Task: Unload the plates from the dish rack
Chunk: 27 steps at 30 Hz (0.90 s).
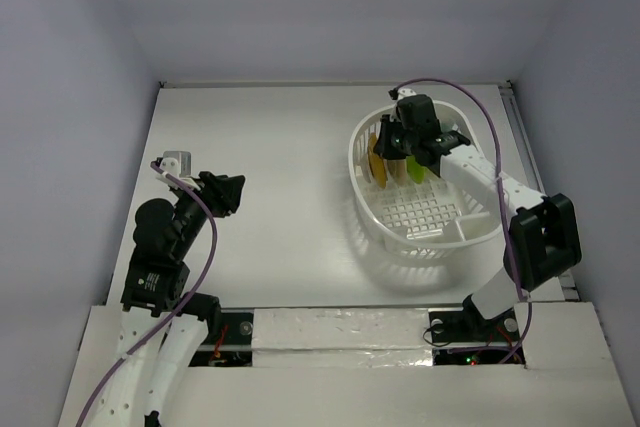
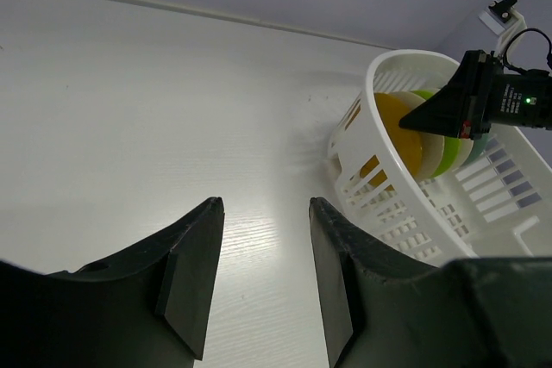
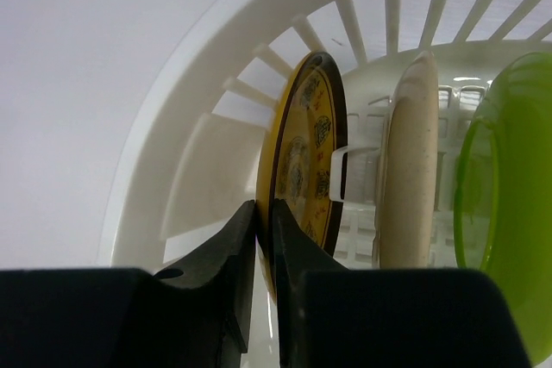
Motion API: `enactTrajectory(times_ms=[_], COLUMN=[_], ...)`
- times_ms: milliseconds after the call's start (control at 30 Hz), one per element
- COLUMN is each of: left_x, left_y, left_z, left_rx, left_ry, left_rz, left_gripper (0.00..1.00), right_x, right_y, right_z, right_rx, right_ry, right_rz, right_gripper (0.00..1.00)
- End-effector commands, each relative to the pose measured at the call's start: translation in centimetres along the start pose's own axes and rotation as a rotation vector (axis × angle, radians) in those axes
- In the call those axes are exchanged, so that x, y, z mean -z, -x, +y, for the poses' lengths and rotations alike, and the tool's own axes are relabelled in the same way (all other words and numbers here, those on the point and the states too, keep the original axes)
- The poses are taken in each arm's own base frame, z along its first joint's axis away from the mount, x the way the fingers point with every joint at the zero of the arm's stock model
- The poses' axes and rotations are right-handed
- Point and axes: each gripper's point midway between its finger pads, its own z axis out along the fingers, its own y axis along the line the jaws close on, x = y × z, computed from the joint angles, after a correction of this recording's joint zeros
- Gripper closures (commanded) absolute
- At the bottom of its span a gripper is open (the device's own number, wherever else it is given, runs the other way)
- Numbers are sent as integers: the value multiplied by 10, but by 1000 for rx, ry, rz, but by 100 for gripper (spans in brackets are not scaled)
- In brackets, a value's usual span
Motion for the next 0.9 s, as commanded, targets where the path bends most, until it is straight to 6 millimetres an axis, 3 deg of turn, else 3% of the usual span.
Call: enactTrajectory(times_ms=[0,333,567,767,833,867], left_x=[0,-1,-2,-2,-2,-2], left_y=[8,7,7,6,6,6], left_z=[-3,-3,-3,-3,-3,-3], left_rx=[-13,-13,-14,-13,-13,-12], left_ry=[-14,-16,-15,-14,-14,-15], left_rz=[-36,-34,-32,-29,-29,-32], left_gripper=[59,58,58,58,58,58], right_x=[10,33,41,79,90,105], right_y=[27,39,39,71,78,88], right_z=[10,18,19,27,22,24], right_rx=[13,0,-40,-43,-44,-39], right_ry=[33,71,83,105,71,74], right_rz=[-89,-150,-197,-301,-326,-364], right_gripper=[88,100,100,100,100,100])
